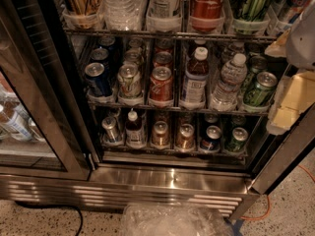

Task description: Pick redbull can from top shelf of fridge

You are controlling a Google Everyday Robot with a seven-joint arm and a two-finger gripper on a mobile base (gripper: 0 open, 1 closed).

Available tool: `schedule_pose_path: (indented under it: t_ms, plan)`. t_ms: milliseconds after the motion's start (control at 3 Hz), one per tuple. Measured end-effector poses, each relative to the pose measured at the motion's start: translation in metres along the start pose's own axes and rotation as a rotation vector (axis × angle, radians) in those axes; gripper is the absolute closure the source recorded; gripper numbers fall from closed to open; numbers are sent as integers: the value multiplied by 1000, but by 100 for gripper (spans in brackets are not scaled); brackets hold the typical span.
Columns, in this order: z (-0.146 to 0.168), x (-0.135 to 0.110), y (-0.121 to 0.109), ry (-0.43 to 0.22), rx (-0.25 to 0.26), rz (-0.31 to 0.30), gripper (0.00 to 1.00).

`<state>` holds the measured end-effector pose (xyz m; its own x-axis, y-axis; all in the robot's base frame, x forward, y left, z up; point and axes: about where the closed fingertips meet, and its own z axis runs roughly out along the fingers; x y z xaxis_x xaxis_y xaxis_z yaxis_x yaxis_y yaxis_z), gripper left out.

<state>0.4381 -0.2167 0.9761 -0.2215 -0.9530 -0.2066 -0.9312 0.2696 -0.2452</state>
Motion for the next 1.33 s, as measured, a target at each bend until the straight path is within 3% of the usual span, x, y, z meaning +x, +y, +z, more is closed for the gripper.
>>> schedule_pose_path:
  t_ms: [333, 667, 1333]
  plan:
    - [0, 0, 0, 0, 0, 0, 0]
    - [3, 0, 0, -30, 11, 41, 0]
    - [10, 12, 2, -178, 60, 412, 0]
